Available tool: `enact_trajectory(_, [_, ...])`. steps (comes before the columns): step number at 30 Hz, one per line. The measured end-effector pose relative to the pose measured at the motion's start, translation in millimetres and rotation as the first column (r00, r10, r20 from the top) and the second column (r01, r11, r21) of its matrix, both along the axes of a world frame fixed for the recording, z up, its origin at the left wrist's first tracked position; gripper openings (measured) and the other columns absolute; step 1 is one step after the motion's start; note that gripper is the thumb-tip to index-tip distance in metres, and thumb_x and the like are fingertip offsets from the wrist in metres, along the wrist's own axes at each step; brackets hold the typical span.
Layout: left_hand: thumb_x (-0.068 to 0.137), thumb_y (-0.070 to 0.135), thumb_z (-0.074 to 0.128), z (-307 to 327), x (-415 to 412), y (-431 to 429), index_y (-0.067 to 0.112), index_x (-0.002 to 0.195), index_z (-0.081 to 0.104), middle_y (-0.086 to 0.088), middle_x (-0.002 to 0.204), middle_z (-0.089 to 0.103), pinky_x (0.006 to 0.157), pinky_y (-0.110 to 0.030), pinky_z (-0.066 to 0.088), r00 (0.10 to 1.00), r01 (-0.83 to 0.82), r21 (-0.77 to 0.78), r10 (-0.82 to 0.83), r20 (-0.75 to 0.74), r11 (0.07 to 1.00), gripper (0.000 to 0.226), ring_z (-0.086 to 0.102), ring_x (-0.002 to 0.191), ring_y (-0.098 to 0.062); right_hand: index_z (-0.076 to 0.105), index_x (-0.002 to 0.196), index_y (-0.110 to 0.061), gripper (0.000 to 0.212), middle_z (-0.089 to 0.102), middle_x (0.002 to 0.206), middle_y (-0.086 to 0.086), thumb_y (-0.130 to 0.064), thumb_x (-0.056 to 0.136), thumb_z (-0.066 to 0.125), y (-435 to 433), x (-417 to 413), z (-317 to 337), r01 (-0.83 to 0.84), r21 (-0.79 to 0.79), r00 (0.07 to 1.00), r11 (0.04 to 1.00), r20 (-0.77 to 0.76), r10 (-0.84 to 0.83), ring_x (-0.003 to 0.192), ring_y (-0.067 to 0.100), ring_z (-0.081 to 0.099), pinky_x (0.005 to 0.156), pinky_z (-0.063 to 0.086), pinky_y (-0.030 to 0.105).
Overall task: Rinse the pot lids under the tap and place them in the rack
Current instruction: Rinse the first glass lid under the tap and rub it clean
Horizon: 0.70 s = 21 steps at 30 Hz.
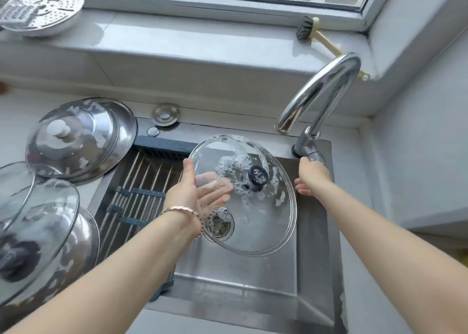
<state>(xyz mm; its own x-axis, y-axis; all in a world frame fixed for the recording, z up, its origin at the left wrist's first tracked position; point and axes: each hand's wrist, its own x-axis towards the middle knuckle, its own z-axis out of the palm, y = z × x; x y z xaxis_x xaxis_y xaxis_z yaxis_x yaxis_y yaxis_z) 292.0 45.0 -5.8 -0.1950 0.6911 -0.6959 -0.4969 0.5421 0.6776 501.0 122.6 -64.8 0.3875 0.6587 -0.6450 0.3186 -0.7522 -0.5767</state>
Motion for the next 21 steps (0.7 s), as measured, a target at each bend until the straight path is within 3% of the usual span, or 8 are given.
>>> enact_trajectory(5, [0.091, 0.052, 0.035, -3.0, -0.6, 5.7, -0.001, 0.087, 0.058, -0.013, 0.058, 0.07, 0.045, -0.026, 0.056, 1.0, 0.008, -0.024, -0.008, 0.027, 1.0, 0.057, 0.068, 0.048, -0.018, 0.046, 0.086, -0.001, 0.031, 0.063, 0.089, 0.019, -0.023, 0.095, 0.026, 0.1, 4.2, -9.1, 0.019, -0.019, 0.999, 1.0, 0.027, -0.018, 0.055, 0.023, 0.053, 0.051, 0.045, 0.029])
enact_trajectory(10, [0.091, 0.053, 0.035, -4.5, 2.6, 13.3, 0.001, 0.085, 0.057, -0.011, 0.054, 0.069, 0.044, -0.025, 0.055, 0.999, 0.021, -0.041, -0.019, 0.034, 0.999, 0.057, 0.067, 0.045, -0.017, 0.05, 0.086, 0.002, 0.033, 0.063, 0.085, 0.018, -0.019, 0.094, 0.026, -3.8, 9.6, -14.4, -0.024, 0.012, 0.999, 1.0, 0.047, 0.024, 0.055, 0.021, 0.052, 0.052, 0.045, 0.029])
enact_trajectory(14, [0.091, 0.054, 0.035, -5.8, 2.9, 18.5, 0.001, 0.085, 0.056, -0.012, 0.054, 0.069, 0.044, -0.025, 0.054, 0.998, 0.018, -0.052, -0.015, 0.056, 0.998, 0.057, 0.067, 0.044, -0.017, 0.053, 0.088, 0.002, 0.036, 0.067, 0.093, 0.02, -0.022, 0.092, 0.026, -4.1, 12.9, -20.2, -0.042, 0.015, 0.997, 0.999, 0.058, 0.041, 0.061, 0.024, 0.055, 0.06, 0.05, 0.031])
enact_trajectory(16, [0.091, 0.054, 0.035, -6.7, 2.0, 20.5, 0.001, 0.087, 0.057, -0.012, 0.056, 0.07, 0.044, -0.026, 0.055, 0.998, 0.026, -0.053, -0.022, 0.067, 0.998, 0.057, 0.067, 0.046, -0.018, 0.053, 0.096, 0.0, 0.041, 0.065, 0.106, 0.021, -0.029, 0.094, 0.024, -3.6, 11.7, -22.2, -0.061, -0.008, 0.993, 0.998, 0.1, 0.062, 0.078, 0.029, 0.059, 0.077, 0.051, 0.038])
enact_trajectory(18, [0.09, 0.055, 0.035, -7.9, 1.6, 21.3, 0.001, 0.088, 0.057, -0.012, 0.057, 0.07, 0.044, -0.026, 0.056, 0.998, 0.022, -0.05, -0.019, 0.064, 0.999, 0.058, 0.068, 0.048, -0.019, 0.049, 0.119, 0.0, 0.052, 0.053, 0.127, 0.022, -0.041, 0.096, 0.026, -8.5, 4.1, -22.5, -0.107, -0.037, 0.967, 0.994, 0.229, 0.113, 0.108, 0.033, 0.053, 0.094, 0.04, 0.038])
enact_trajectory(21, [0.09, 0.054, 0.035, -9.3, 1.9, 20.4, 0.0, 0.088, 0.057, -0.012, 0.057, 0.07, 0.048, -0.028, 0.056, 0.999, 0.003, -0.035, -0.001, 0.04, 0.999, 0.058, 0.068, 0.049, -0.019, 0.028, 0.138, 0.007, 0.065, 0.029, 0.144, 0.025, -0.041, 0.095, 0.037, -37.6, -24.4, -12.0, -0.146, 0.153, 0.945, 0.977, 0.313, 0.093, 0.136, 0.034, 0.026, 0.11, 0.023, 0.039])
